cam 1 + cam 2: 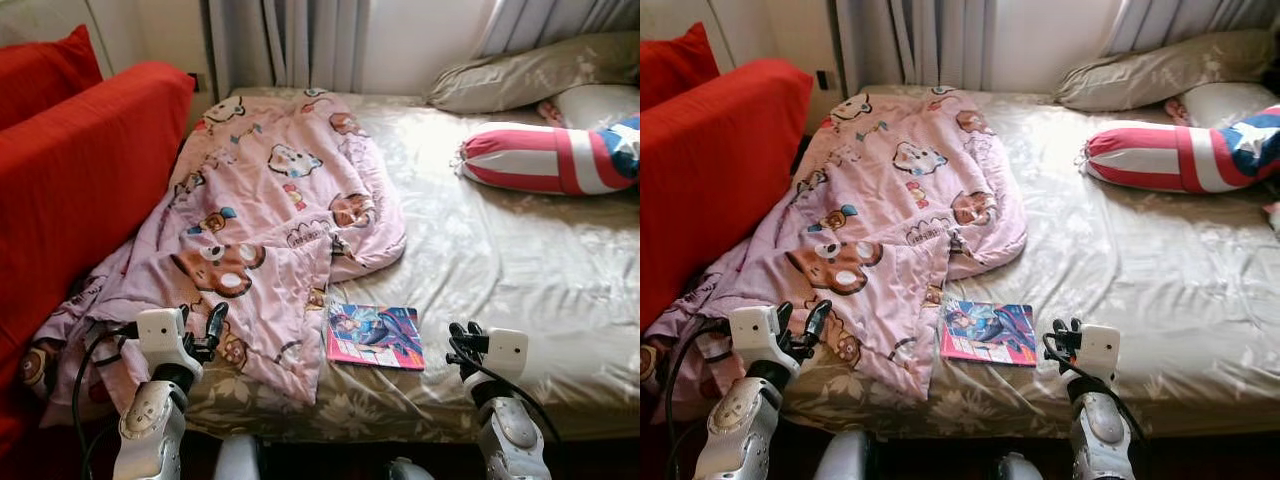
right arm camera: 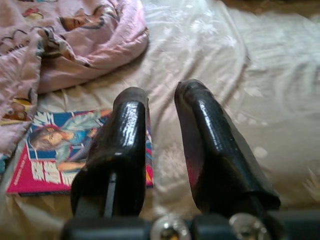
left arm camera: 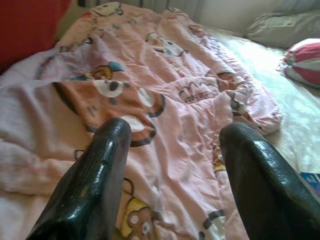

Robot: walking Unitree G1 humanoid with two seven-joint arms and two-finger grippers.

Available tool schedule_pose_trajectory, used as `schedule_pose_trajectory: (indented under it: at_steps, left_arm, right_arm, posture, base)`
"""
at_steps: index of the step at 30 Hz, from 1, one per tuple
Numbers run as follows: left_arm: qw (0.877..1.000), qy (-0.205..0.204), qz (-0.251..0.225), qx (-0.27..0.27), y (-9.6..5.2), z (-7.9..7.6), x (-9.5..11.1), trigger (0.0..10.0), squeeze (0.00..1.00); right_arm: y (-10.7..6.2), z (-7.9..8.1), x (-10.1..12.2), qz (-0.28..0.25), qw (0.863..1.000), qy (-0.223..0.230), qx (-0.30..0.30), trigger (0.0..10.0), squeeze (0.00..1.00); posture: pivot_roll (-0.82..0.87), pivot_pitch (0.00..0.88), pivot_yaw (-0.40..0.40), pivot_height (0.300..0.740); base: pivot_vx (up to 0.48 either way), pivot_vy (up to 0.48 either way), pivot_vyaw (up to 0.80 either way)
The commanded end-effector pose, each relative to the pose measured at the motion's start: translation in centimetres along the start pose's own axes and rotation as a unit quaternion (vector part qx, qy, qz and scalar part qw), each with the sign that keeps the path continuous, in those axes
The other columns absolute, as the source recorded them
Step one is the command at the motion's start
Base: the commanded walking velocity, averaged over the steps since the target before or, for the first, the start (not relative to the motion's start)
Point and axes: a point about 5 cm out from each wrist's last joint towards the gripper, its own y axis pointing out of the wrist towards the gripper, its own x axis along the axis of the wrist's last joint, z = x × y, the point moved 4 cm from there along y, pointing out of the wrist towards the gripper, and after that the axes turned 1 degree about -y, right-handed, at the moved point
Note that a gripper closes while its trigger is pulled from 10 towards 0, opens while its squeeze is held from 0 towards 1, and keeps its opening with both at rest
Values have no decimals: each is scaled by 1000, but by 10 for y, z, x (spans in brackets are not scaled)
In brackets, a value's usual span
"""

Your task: Clean up the room

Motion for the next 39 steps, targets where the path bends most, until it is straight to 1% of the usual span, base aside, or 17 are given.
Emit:
schedule_pose_trajectory:
  at_steps: [1,4,6,19,22,26,33,36,38,39]
  left_arm:
    - [1000,2,1,-3,0,-1,2,10000,0]
    - [1000,3,1,-2,0,0,2,10000,0]
    - [1000,3,1,-3,0,0,3,10000,0]
    - [1000,6,6,-12,1,-4,2,10000,0]
    - [1000,7,10,-14,2,-6,0,10000,0]
    - [1000,7,9,-18,2,-8,1,10000,0]
    - [1000,8,9,-20,3,-8,1,10000,0]
    - [1000,8,9,-20,2,-8,0,10000,0]
    - [1000,8,12,-21,2,-8,-2,10000,0]
    - [1000,9,14,-22,2,-8,-2,10000,0]
  right_arm:
    - [1,-2,0,7,1000,-1,-5,10000,0]
    - [1,-1,0,8,1000,-4,-3,10000,0]
    - [1,0,1,1,1000,5,-3,10000,0]
    - [-1,3,-4,8,1000,8,2,10000,0]
    - [-2,4,-6,13,1000,7,4,10000,0]
    - [-3,11,-10,18,1000,5,16,10000,0]
    - [-3,13,-12,22,1000,9,14,10000,0]
    - [-2,11,-15,37,999,12,7,10000,0]
    - [-1,11,-15,38,999,14,9,10000,0]
    - [-1,10,-15,39,999,6,8,10000,0]
  posture:
    - [54,76,-58,631]
    - [54,76,-57,616]
    - [56,75,-55,616]
    - [57,74,-51,616]
    - [60,73,-51,616]
    - [65,72,-48,616]
    - [66,66,-41,616]
    - [64,64,-41,616]
    - [62,61,-40,601]
    - [62,61,-40,591]
  base:
    - [0,0,0]
    - [0,0,0]
    - [0,0,0]
    - [0,0,0]
    - [0,0,0]
    - [0,0,0]
    - [0,0,0]
    - [0,0,0]
    - [0,0,0]
    - [0,0,0]
